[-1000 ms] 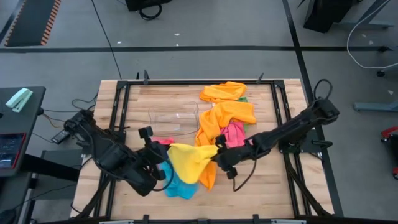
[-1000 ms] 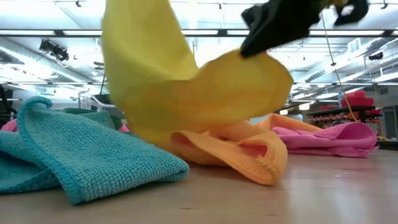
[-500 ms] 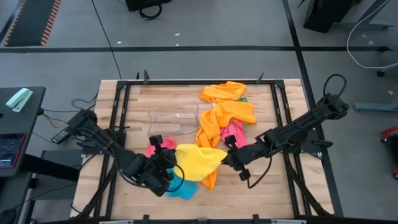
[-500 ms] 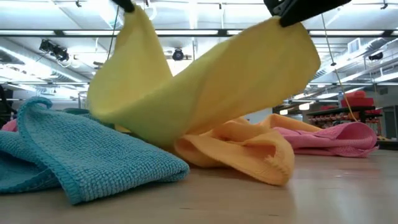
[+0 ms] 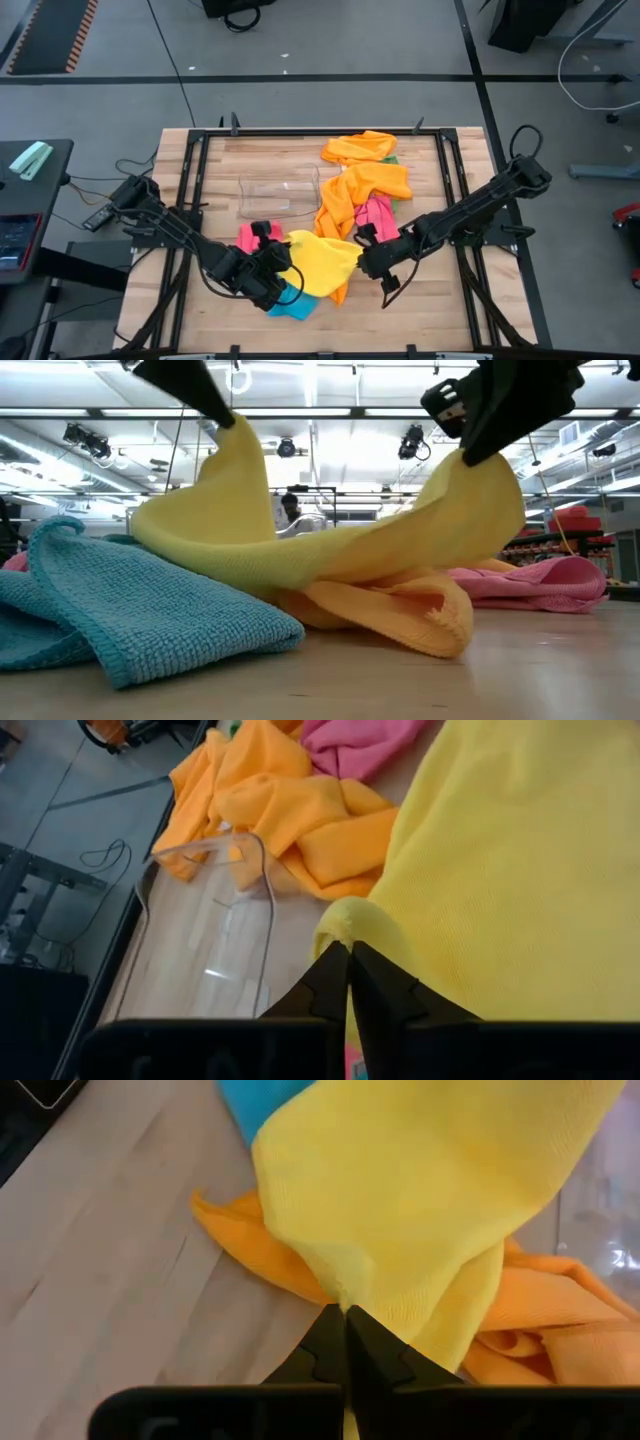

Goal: Fold microfiber towels
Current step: Fold the yellow microfiber cloth

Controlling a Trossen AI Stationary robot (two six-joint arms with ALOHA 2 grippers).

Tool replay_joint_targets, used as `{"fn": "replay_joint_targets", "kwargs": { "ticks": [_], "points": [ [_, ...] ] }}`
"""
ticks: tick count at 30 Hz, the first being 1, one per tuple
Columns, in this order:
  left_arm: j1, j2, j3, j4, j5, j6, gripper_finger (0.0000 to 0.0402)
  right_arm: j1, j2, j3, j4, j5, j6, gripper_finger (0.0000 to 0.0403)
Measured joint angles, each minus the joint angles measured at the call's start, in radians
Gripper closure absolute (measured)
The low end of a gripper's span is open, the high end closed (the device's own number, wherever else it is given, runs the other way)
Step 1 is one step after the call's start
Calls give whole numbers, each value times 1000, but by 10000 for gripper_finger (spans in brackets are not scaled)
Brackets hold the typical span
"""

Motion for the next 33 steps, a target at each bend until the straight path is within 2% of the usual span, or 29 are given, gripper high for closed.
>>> {"fn": "replay_joint_targets", "kwargs": {
  "ticks": [5,12,18,24,33],
  "points": [
    [0,0,-64,73,16,0,381,-1,-26,0,-1,1,7,399],
    [2,0,-96,125,18,5,337,-27,-92,0,-18,0,45,400],
    [-21,0,-29,114,37,89,292,-72,-164,0,-43,-2,105,400],
    [-45,0,77,115,42,152,272,-103,-214,54,-77,-1,112,396],
    [-15,30,83,303,41,153,251,-136,-147,220,-117,21,112,395]
  ]
}}
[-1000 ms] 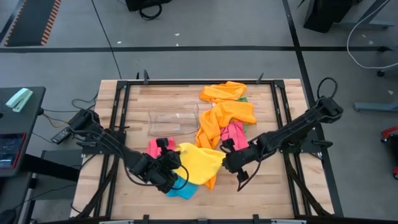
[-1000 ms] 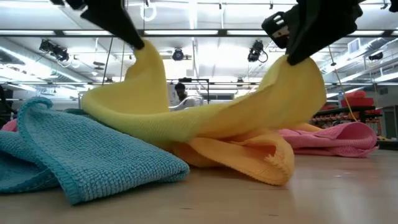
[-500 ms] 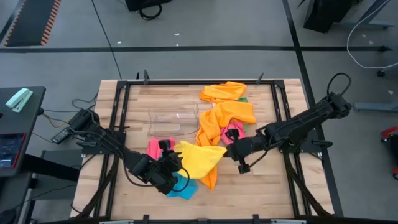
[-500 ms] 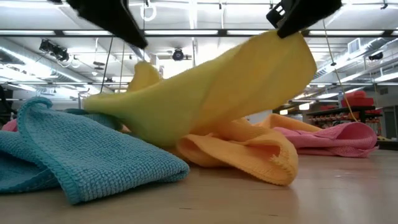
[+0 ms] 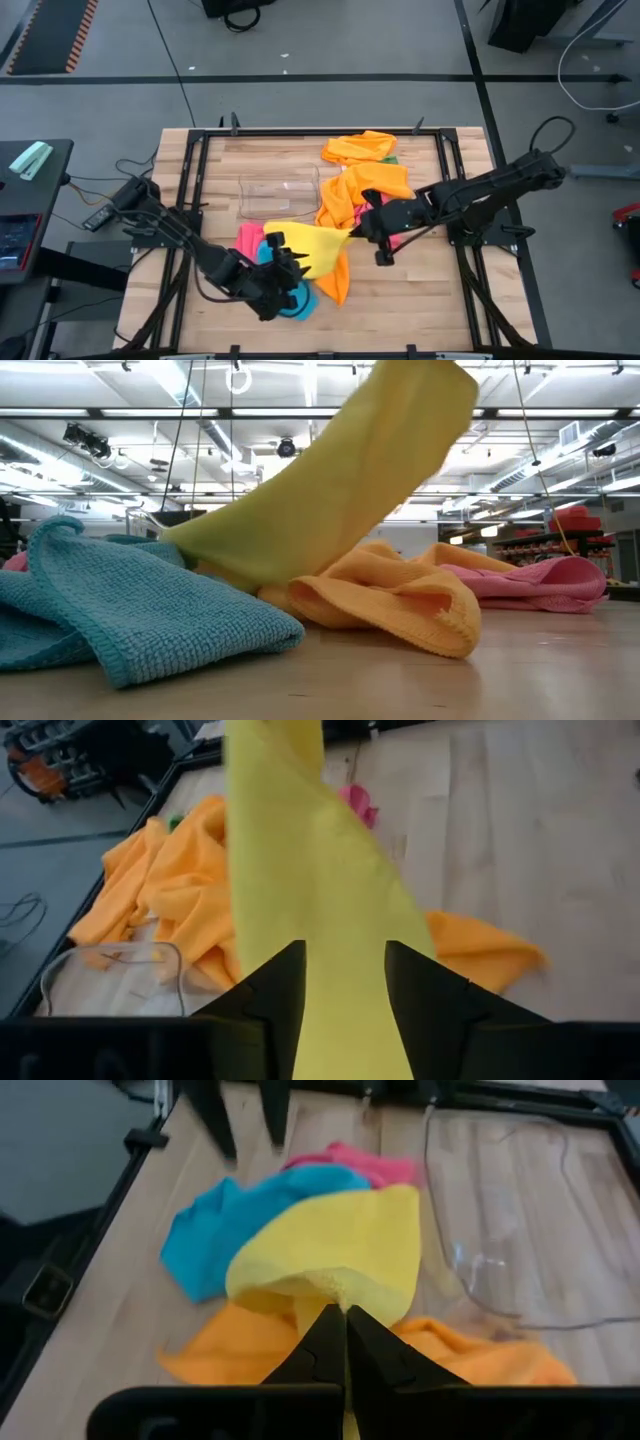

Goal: Fold microfiber towels
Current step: Fold the yellow microfiber cloth

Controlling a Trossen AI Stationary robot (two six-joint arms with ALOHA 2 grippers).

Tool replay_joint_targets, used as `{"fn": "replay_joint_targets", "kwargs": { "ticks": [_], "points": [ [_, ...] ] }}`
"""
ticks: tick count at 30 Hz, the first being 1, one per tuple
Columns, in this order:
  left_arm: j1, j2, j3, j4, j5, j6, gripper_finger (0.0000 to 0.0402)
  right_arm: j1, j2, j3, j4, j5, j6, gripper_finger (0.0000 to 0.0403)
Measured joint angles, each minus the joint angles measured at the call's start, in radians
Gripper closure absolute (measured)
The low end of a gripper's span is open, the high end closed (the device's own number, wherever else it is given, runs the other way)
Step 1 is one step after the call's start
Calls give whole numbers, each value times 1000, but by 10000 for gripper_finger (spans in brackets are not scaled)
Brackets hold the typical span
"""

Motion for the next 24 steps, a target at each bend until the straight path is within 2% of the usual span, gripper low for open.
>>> {"fn": "replay_joint_targets", "kwargs": {
  "ticks": [10,18,24],
  "points": [
    [68,72,0,123,4,12,205,-46,70,111,-58,1,11,394],
    [81,81,0,152,94,-44,189,-49,67,149,-58,19,26,393],
    [56,83,0,226,94,123,203,-50,73,149,-63,29,22,393]
  ]
}}
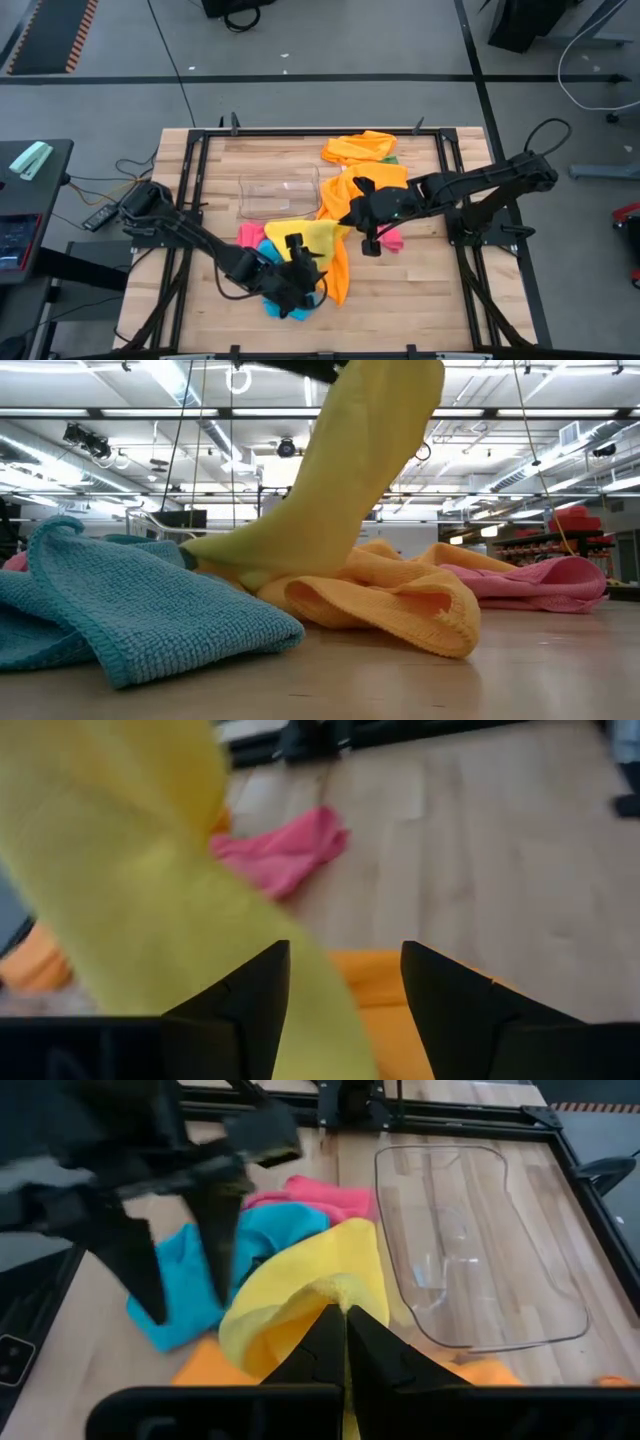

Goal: Fold microfiber towels
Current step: Fold the yellow microfiber cloth

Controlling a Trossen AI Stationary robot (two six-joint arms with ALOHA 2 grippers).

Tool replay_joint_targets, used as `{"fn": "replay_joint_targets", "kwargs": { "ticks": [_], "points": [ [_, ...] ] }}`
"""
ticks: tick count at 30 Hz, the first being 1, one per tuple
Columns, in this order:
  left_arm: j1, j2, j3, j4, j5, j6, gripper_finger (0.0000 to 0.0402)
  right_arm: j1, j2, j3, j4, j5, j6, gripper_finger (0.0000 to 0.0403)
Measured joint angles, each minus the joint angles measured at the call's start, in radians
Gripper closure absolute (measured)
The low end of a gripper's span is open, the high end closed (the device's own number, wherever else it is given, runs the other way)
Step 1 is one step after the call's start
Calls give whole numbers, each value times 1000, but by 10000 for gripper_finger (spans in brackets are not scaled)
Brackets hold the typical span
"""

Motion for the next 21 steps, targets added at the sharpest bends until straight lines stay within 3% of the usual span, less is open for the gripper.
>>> {"fn": "replay_joint_targets", "kwargs": {
  "ticks": [10,15,21],
  "points": [
    [48,78,1,89,-5,65,227,0,5,0,26,21,-4,393],
    [56,130,-1,63,7,60,230,1,6,0,32,40,-6,393],
    [41,110,0,-19,2,-34,230,1,6,0,13,40,25,393]
  ]
}}
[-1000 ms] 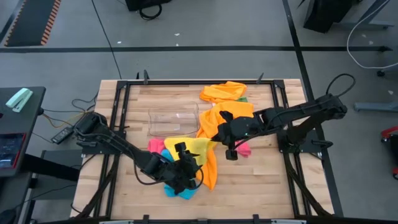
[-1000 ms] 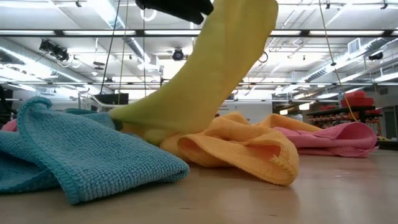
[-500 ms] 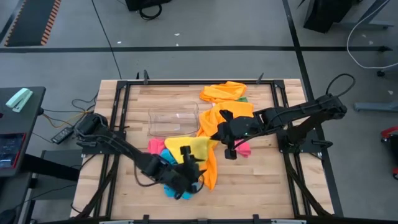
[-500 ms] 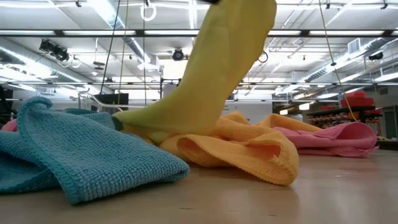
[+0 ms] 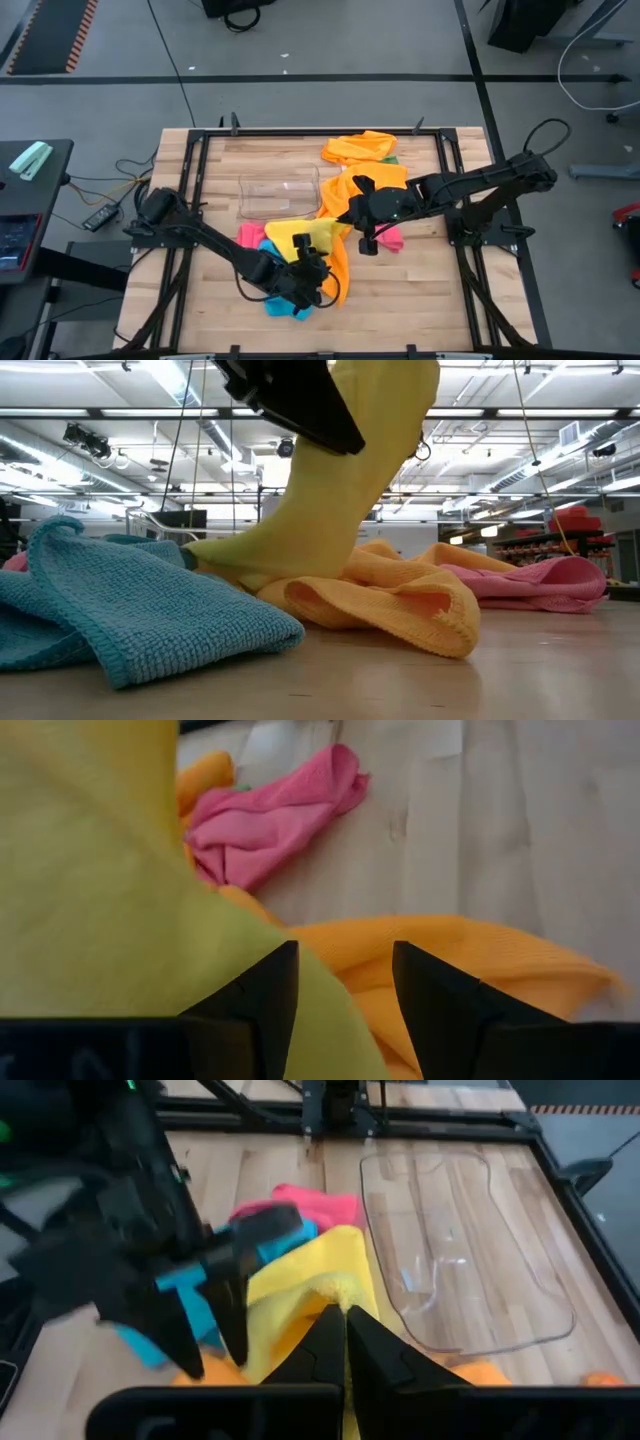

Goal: Fold microfiber towels
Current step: Fold the yellow microfiber cloth

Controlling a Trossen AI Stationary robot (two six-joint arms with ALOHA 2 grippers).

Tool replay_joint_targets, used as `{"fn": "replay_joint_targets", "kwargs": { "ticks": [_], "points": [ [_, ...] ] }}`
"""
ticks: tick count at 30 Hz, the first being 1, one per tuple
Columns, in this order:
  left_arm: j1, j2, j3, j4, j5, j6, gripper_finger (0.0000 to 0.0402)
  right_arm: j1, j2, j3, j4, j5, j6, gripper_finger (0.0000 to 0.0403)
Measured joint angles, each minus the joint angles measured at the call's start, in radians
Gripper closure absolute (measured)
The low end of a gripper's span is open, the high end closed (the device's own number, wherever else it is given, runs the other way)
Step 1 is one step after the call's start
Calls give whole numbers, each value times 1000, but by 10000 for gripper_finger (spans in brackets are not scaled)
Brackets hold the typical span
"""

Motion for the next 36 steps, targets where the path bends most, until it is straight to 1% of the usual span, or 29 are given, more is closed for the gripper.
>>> {"fn": "replay_joint_targets", "kwargs": {
  "ticks": [5,8,12,16,22,26,28,31,36],
  "points": [
    [-6,-29,2,-181,-2,-171,230,22,0,0,-2,2,26,393],
    [-1,-32,1,-273,-12,-243,230,45,0,0,-2,1,41,393],
    [11,-34,1,-333,-15,-275,230,78,0,0,-10,1,61,393],
    [12,-34,1,-378,-15,-276,230,113,0,-4,-85,-1,77,393],
    [9,-34,1,-491,-14,-281,230,130,-1,-115,-77,-1,124,393],
    [23,-34,1,-518,-14,-296,230,95,-1,-214,-65,3,147,393],
    [28,-34,1,-524,-14,-295,230,66,-1,-260,-62,31,164,393],
    [35,-34,1,-527,-14,-289,230,0,-1,-321,-65,69,193,393],
    [38,-34,1,-502,-14,-246,230,-126,-1,-407,-40,79,235,393]
  ]
}}
